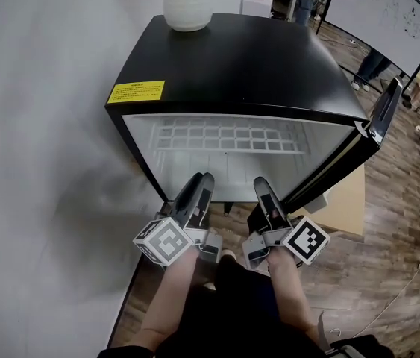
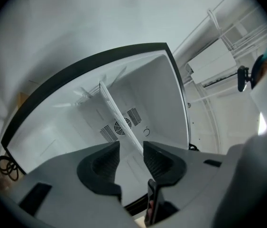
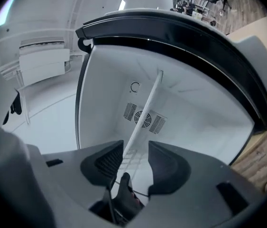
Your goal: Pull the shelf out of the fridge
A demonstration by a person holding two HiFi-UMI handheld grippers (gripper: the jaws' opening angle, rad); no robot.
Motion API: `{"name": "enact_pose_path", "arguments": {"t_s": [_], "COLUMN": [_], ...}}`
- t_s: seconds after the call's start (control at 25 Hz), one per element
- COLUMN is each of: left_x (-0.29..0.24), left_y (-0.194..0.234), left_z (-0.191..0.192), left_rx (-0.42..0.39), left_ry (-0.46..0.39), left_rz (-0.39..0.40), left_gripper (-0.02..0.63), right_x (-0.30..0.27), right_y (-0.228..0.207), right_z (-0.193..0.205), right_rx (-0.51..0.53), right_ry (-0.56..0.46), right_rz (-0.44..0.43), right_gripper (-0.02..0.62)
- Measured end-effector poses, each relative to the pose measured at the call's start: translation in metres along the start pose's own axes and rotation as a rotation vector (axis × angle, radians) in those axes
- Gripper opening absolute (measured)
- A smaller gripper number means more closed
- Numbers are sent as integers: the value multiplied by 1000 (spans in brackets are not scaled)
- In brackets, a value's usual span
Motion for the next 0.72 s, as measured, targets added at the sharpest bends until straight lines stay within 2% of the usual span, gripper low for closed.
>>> {"name": "enact_pose_path", "arguments": {"t_s": [0.12, 0.28, 0.48, 0.72], "left_x": [-12, -28, -48, -60], "left_y": [3, 13, 6, 14], "left_z": [-5, -8, -18, -28], "left_rx": [37, 44, 141, 169], "left_ry": [-23, -51, -97, -139], "left_rz": [9, 7, 28, 16], "left_gripper": [179, 201, 206, 206], "right_x": [-14, -30, -40, -52], "right_y": [6, 7, -3, -13], "right_z": [-4, -9, -18, -35], "right_rx": [-6, -5, -56, -116], "right_ry": [15, 30, 18, 4], "right_rz": [-41, -66, -58, -63], "right_gripper": [147, 150, 150, 150]}}
Point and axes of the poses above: the fingertips, and each gripper's own axes: x backward along the fingers, y to its left, z out of its underside, the point moved 2 cm from there along x, backward along the fingers, and after that the axes turned 6 degrees about -x, right-handed, at the moved point
